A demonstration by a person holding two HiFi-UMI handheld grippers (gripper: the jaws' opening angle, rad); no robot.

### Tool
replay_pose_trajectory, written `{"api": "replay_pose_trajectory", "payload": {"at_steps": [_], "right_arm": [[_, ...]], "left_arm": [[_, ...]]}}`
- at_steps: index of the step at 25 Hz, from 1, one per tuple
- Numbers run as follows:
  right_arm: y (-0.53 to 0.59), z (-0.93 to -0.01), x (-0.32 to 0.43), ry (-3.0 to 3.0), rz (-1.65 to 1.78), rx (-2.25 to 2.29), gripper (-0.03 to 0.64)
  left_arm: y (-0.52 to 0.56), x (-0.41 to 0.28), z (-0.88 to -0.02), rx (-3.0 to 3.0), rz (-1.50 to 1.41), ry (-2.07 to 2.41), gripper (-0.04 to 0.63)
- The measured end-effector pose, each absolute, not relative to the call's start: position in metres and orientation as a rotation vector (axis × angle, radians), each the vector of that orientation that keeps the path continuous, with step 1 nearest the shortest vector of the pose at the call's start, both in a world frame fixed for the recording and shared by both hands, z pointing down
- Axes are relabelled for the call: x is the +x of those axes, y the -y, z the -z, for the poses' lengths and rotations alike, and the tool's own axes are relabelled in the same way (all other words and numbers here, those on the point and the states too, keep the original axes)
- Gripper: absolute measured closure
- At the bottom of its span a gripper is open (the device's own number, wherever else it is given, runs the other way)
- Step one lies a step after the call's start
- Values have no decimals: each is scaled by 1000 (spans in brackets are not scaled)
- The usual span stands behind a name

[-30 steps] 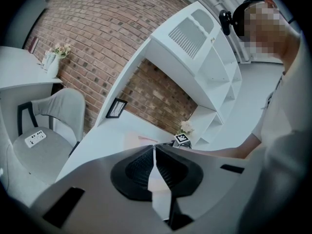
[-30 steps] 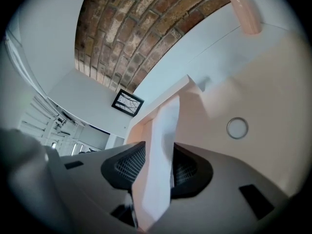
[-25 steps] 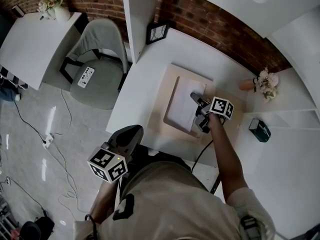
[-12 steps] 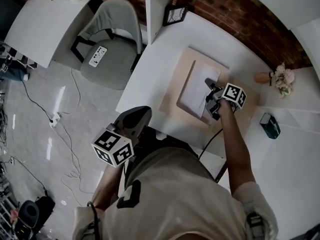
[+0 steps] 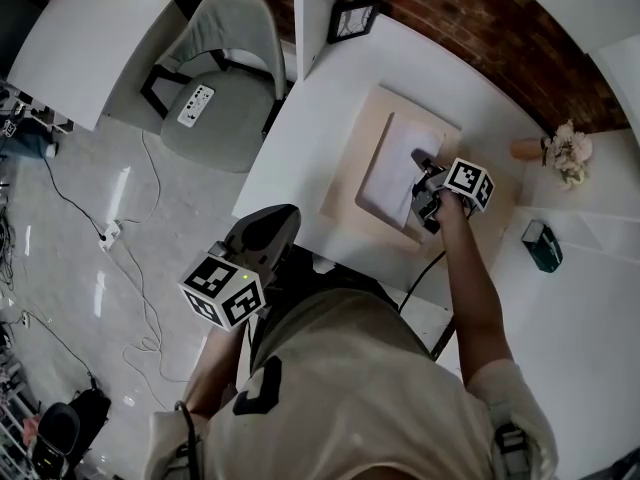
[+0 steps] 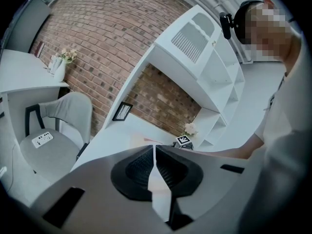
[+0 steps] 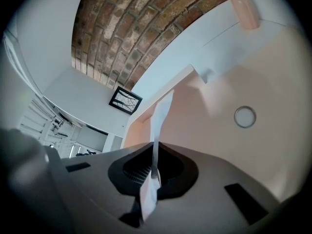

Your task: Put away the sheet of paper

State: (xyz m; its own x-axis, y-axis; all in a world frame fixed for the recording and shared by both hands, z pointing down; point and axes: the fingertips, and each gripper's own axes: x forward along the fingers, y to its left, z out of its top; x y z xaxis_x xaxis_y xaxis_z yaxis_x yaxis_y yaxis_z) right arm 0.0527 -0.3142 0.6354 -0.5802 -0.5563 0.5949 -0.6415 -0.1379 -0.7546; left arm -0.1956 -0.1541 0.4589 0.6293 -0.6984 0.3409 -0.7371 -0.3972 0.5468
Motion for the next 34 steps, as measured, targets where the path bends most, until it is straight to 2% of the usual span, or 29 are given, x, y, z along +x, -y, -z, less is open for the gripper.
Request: {"api": "replay_pose_trajectory", "payload": {"at_steps": [34], "right_arm": [[314, -632, 49, 2005, -1775, 1471, 589]], "left_arm": [[151, -219, -460, 2170, -74, 1132, 568]]}}
